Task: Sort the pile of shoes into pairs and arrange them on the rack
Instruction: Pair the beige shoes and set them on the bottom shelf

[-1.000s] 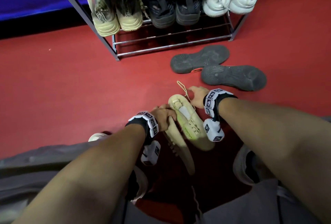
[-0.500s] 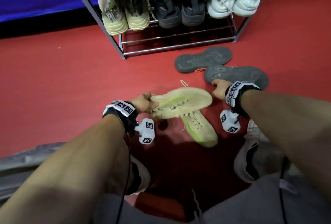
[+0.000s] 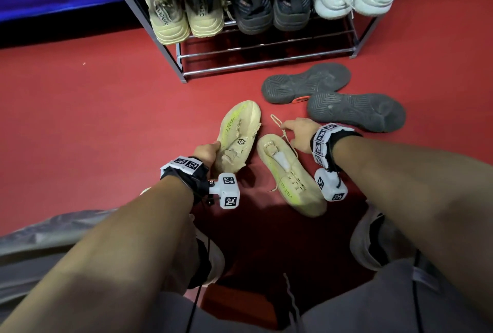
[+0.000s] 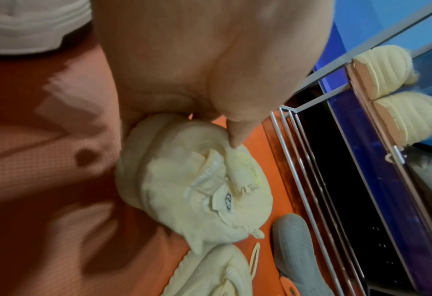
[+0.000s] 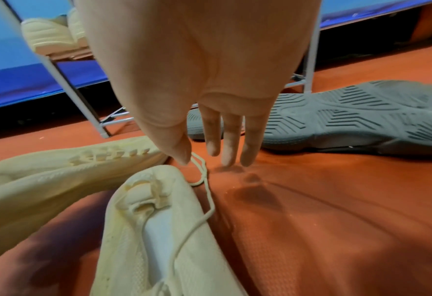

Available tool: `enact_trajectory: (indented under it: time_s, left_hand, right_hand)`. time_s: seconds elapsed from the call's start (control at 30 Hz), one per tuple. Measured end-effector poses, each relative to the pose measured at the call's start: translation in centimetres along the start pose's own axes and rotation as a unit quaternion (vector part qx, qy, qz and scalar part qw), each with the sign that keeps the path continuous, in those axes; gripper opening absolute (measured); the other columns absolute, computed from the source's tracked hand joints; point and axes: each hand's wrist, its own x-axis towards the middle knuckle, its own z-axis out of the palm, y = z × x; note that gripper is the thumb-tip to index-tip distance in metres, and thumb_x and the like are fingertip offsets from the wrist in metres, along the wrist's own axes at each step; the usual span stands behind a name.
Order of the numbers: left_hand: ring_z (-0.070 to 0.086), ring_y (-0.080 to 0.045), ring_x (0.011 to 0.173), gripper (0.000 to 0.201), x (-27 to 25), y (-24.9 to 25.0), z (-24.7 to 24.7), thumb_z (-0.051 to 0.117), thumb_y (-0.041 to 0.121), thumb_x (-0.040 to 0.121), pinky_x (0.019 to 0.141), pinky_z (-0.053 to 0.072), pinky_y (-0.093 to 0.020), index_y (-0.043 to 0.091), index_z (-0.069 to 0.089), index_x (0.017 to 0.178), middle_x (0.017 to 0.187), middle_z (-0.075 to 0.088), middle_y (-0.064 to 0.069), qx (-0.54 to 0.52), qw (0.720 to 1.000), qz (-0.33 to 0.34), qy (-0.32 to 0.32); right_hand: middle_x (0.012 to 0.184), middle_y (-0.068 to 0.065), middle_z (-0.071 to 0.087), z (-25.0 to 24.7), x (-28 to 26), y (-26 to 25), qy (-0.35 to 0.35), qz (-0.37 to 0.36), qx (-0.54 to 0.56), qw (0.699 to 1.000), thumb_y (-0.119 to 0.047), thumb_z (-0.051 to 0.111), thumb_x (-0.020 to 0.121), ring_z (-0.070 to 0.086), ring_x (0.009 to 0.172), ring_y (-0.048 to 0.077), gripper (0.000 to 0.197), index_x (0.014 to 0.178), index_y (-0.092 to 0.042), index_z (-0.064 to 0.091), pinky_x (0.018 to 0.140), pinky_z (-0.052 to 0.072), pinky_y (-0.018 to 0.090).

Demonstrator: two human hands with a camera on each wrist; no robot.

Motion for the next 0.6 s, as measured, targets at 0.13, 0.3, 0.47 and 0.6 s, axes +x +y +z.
enact_trajectory:
  time_s: [0.13, 0.3, 0.47, 0.6]
  left_hand:
    - [0.051, -0.025, 0.094, 0.031, -0.9, 0.2, 0.9, 0.048, 0.023, 0.1, 0.1, 0.048, -0.046, 0.026, 0.047, 0.069, 0.1, 0.055, -0.008, 0.034, 0.999, 0.017, 0.018]
    - [0.053, -0.024, 0.069, 0.027, -1.4, 0.4, 1.2, 0.051, 0.022, 0.096, 0.064, 0.052, -0.032, 0.016, 0.049, 0.07, 0.075, 0.053, -0.006, -0.008, 1.0, -0.021, 0.004]
    - [0.055, -0.024, 0.057, 0.017, -1.4, 0.0, 0.9, 0.064, 0.016, 0.078, 0.049, 0.041, -0.024, 0.008, 0.068, 0.093, 0.065, 0.063, -0.006, 0.008, 0.998, -0.055, -0.02]
    - [0.065, -0.027, 0.07, 0.059, -0.5, -0.4, 0.9, 0.069, 0.021, 0.052, 0.063, 0.054, -0.035, 0.007, 0.07, 0.109, 0.089, 0.072, -0.011, 0.003, 0.998, -0.057, -0.01]
  right_hand:
    - [0.125, 0.007, 0.045, 0.1, 0.9, -1.8, -0.056, -0.046, -0.043, 0.996, -0.02, 0.056, 0.085, 0.051, 0.117, 0.032, 0.053, 0.136, -0.034, 0.049, 0.102, 0.044, 0.044]
    - [0.131, 0.009, 0.042, 0.9, 1.7, -3.3, -0.097, -0.072, -0.072, 0.99, -0.018, 0.057, 0.083, 0.049, 0.118, 0.036, 0.055, 0.135, -0.035, 0.048, 0.101, 0.044, 0.044]
    - [0.126, 0.006, 0.047, 1.6, 2.3, -3.9, -0.095, -0.076, -0.072, 0.99, -0.009, 0.063, 0.078, 0.054, 0.107, 0.03, 0.057, 0.131, -0.02, 0.043, 0.082, 0.045, 0.033]
    - [0.121, 0.007, 0.05, 1.8, 2.7, -4.6, -0.084, -0.068, -0.086, 0.99, -0.008, 0.067, 0.077, 0.055, 0.107, 0.028, 0.051, 0.122, -0.013, 0.044, 0.077, 0.038, 0.029]
